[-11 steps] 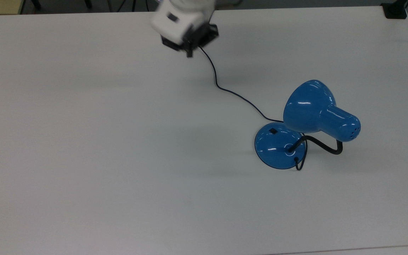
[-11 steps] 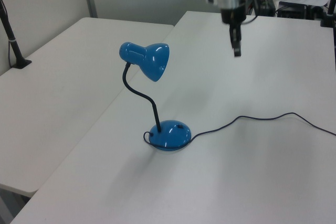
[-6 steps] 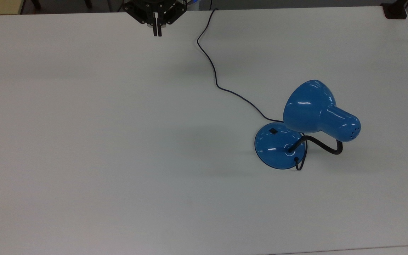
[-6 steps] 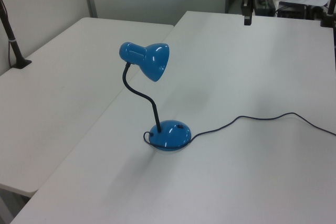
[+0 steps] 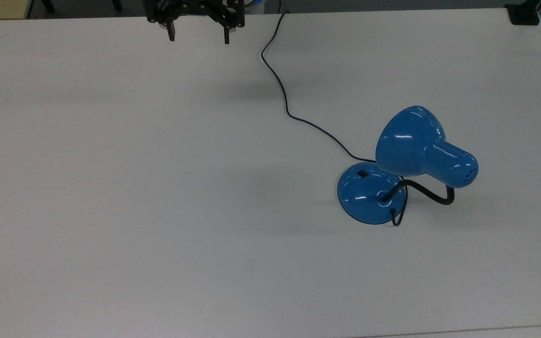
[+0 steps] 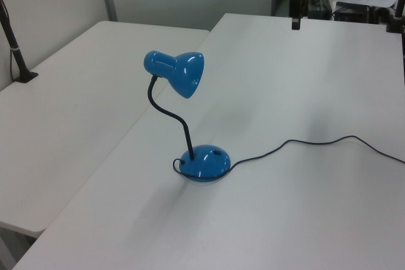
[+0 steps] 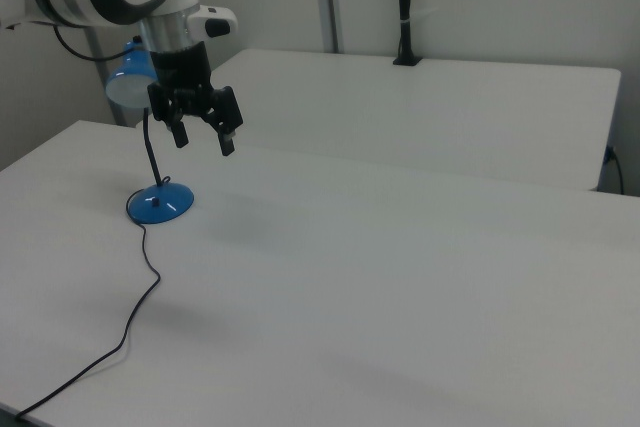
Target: Turn off the lamp
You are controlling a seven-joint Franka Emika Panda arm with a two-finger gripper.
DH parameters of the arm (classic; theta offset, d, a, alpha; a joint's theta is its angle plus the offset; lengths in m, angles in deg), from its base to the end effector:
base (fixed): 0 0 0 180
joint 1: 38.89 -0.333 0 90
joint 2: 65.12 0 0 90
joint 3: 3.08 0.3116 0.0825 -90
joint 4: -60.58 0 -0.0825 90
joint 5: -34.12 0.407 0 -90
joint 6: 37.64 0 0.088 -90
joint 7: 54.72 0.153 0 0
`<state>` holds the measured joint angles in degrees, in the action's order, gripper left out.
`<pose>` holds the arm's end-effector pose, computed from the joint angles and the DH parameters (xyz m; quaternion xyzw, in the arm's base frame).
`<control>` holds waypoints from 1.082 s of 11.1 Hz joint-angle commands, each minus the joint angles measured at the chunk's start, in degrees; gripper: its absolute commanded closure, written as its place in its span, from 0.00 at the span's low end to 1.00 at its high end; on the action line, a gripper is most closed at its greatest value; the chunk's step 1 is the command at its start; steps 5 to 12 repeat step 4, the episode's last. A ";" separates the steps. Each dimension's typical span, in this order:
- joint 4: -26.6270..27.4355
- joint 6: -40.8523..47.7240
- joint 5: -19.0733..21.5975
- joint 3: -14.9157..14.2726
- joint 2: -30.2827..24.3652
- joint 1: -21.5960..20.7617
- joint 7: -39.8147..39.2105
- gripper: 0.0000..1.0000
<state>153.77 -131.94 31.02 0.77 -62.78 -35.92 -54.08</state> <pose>0.5930 0.0006 0.5293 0.9996 0.0044 -0.0103 0.0257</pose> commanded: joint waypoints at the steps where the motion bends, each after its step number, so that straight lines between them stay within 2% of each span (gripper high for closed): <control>1: -0.99 0.00 1.61 -2.09 -0.85 -1.30 1.12 0.00; 12: -1.08 0.08 1.61 -2.18 -0.85 -0.95 1.12 0.00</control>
